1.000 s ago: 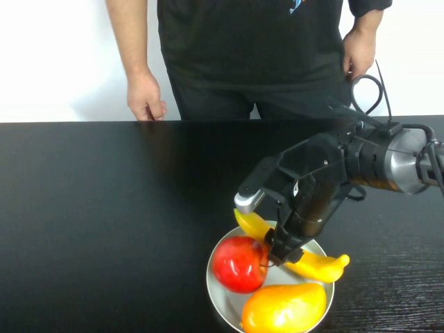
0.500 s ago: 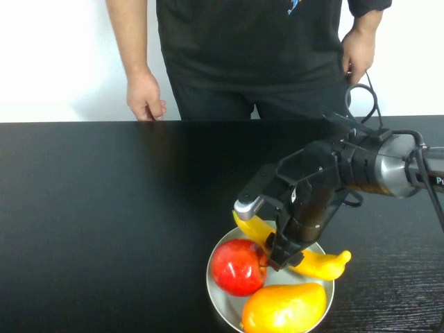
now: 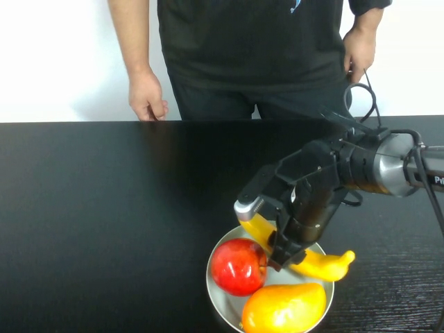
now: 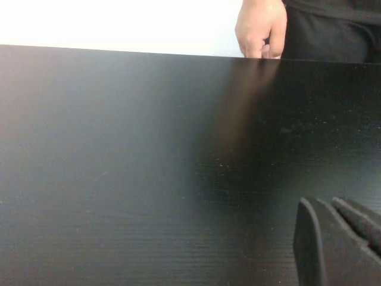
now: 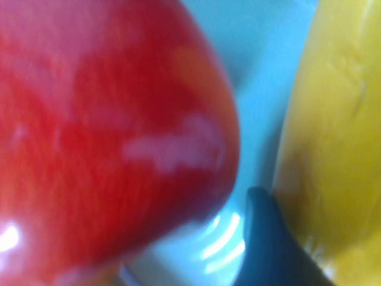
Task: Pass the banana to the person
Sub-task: Pick up the banana, then hand the grabbed banana to the person
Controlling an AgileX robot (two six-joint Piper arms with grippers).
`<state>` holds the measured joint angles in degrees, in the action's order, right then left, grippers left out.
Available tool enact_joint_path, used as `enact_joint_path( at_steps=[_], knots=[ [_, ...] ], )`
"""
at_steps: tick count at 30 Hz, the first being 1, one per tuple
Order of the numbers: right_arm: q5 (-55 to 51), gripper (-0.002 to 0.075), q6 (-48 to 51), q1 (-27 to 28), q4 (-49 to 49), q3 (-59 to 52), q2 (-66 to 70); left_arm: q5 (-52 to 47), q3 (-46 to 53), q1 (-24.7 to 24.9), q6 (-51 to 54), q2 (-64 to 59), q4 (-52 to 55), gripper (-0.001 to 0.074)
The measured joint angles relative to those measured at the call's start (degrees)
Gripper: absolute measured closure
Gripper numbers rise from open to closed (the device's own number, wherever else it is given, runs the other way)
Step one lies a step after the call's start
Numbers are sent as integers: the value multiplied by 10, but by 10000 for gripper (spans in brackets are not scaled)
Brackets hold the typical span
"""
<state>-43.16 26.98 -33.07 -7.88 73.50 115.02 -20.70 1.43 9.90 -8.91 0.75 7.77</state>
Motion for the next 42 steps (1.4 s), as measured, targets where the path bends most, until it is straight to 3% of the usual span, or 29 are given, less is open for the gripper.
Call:
enact_joint_path(
  at_steps=[14, 28, 42],
  knots=[
    [-146, 447, -101, 0, 98, 13, -187, 0, 0, 0, 0, 0, 1, 739],
    [-278, 447, -119, 0, 195, 235, -257, 0, 0, 0, 0, 0, 1, 739],
    [-289, 447, 86, 0, 132, 449, -127, 0, 0, 0, 0, 0, 1, 739]
  ],
)
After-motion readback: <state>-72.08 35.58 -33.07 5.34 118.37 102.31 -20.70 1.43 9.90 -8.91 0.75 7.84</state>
